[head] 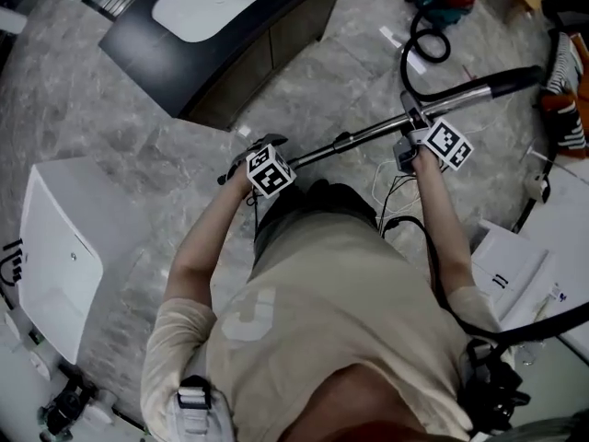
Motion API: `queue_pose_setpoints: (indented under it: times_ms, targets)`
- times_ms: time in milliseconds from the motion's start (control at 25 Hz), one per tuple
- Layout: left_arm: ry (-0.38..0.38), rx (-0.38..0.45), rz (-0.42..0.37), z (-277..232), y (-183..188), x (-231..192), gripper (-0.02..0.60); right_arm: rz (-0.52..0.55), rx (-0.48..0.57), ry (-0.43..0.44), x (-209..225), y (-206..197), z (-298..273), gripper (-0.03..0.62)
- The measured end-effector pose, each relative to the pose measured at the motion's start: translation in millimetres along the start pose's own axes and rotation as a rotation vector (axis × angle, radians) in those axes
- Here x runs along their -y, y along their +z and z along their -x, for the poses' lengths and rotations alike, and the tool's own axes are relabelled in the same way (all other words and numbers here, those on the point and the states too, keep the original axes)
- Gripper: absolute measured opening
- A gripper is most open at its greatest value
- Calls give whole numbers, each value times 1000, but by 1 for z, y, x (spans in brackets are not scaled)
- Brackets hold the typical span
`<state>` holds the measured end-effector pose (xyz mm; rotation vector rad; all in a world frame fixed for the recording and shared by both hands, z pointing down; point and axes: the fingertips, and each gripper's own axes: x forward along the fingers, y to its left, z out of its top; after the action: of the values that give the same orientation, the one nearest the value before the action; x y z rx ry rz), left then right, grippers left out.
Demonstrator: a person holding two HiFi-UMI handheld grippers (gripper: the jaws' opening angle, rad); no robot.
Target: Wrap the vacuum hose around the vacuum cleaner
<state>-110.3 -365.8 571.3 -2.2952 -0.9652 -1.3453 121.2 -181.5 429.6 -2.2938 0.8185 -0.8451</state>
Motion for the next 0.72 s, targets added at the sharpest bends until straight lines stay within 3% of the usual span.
queue_pose_setpoints:
  times_ms: [400,720]
  targets:
    - [-54,52,102,-2,53,6,238,250,-24,-84,37,34,17,89]
    - [-29,114,96,-18,153,19,238,410,-88,-82,89,66,27,87]
